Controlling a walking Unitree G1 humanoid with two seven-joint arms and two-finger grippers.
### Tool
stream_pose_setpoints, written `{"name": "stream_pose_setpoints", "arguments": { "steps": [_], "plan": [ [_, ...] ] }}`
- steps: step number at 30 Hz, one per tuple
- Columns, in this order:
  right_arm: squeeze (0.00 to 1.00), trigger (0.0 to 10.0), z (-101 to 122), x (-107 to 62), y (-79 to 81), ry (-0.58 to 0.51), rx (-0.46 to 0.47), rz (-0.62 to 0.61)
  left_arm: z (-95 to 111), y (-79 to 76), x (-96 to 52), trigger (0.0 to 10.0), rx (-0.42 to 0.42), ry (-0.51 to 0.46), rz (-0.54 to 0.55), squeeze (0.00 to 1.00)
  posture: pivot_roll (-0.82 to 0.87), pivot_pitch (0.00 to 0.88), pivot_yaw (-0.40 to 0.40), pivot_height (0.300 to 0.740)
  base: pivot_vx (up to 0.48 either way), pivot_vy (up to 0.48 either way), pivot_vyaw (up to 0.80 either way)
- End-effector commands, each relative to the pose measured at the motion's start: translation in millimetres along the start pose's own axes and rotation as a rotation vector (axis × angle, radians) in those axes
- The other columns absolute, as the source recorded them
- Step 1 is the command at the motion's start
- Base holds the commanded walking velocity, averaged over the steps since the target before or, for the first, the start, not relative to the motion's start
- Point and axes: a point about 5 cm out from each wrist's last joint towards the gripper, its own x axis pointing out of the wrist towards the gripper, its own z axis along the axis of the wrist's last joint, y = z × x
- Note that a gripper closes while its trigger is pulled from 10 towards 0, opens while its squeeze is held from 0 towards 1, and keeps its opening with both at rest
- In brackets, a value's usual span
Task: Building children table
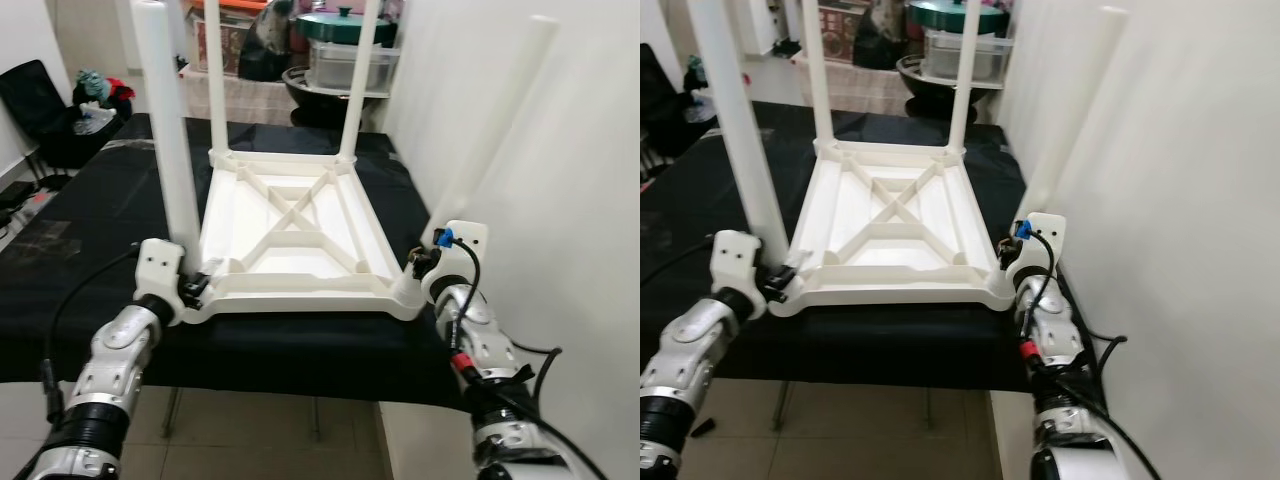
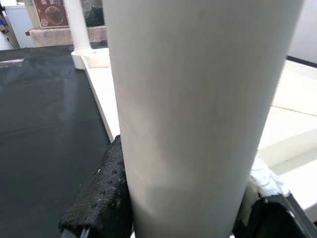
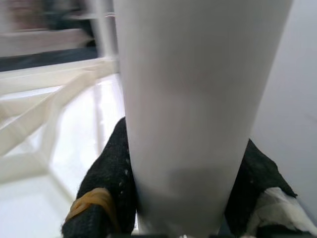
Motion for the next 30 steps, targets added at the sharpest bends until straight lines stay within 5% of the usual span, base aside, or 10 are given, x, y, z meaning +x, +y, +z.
{"name": "stream_pose_setpoints", "arguments": {
  "steps": [1,2,3,7,8,11,12,13,23,30],
  "plan": [
    [0.00,0.0,-1.6,-9.2,-34.4,0.035,0.019,-0.252,-16.1,33.0,-17.1,10.0,0.008,0.085,0.149,0.00,0.05,0.000,-0.102,0.740,0.000,0.000,0.00],
    [0.00,0.0,-1.4,-11.0,-27.5,0.037,0.017,-0.227,-16.1,32.7,-17.0,10.0,0.009,0.085,0.147,0.00,0.05,0.000,-0.102,0.740,0.000,0.000,0.00],
    [0.00,8.6,0.3,-12.4,-14.0,0.034,-0.002,-0.148,-15.2,33.5,-16.1,10.0,0.009,0.085,0.149,0.00,0.05,0.000,-0.101,0.740,0.000,0.000,0.00],
    [0.00,10.0,9.1,-17.9,11.6,-0.045,-0.004,0.021,-12.8,36.0,-14.3,10.0,0.011,0.082,0.154,0.00,0.05,0.000,-0.105,0.740,0.000,0.000,0.00],
    [1.00,10.0,11.4,-17.1,11.1,-0.060,-0.001,0.043,-12.7,36.0,-14.2,10.0,0.011,0.081,0.155,0.00,0.05,0.000,-0.108,0.740,0.000,0.000,0.00],
    [1.00,10.0,21.1,-14.6,8.7,-0.091,-0.006,0.084,-13.5,35.8,-15.6,10.0,0.009,0.081,0.156,0.00,0.05,0.000,-0.109,0.740,0.000,0.000,0.00],
    [0.24,10.0,30.1,-13.9,7.8,-0.126,-0.017,0.128,-14.5,35.8,-16.9,10.0,0.009,0.082,0.156,0.00,0.05,0.000,-0.110,0.740,0.000,0.000,0.00],
    [0.00,10.0,39.4,-13.7,8.1,-0.171,-0.027,0.199,-15.3,35.9,-17.9,10.0,0.008,0.083,0.156,0.00,0.05,0.000,-0.111,0.740,0.000,0.000,0.00],
    [0.00,10.0,55.3,-23.8,-18.0,-0.131,-0.334,0.964,-14.3,38.5,-16.5,10.0,0.008,0.081,0.163,0.00,0.05,0.000,-0.110,0.740,0.000,0.000,0.00],
    [0.00,10.0,51.0,-11.9,-29.6,-0.036,-0.460,1.060,-12.5,37.6,-13.6,10.0,0.009,0.075,0.159,0.00,0.05,0.000,-0.110,0.740,0.000,0.000,0.00]
  ]
}}
